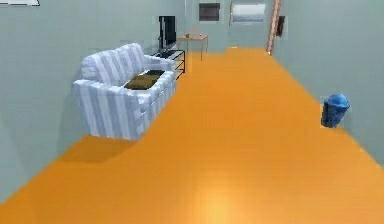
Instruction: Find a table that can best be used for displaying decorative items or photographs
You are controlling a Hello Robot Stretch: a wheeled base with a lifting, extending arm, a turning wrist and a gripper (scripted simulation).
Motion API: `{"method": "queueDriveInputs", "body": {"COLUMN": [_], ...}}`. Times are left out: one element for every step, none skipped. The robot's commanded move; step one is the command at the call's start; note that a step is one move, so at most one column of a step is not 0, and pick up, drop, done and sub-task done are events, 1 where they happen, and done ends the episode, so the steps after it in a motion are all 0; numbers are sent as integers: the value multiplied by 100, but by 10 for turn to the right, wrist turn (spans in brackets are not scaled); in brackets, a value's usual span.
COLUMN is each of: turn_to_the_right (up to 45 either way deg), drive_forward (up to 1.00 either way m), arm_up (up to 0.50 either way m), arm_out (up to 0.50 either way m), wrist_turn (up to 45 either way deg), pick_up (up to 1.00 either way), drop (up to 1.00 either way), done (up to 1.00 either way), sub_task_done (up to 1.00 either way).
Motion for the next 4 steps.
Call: {"method": "queueDriveInputs", "body": {"turn_to_the_right": [30, 0, 0, 0], "drive_forward": [0, 100, 100, 100], "arm_up": [0, 0, 0, 0], "arm_out": [0, 0, 0, 0], "wrist_turn": [0, 0, 0, 0], "pick_up": [0, 0, 0, 0], "drop": [0, 0, 0, 0], "done": [0, 0, 0, 0], "sub_task_done": [0, 0, 0, 0]}}
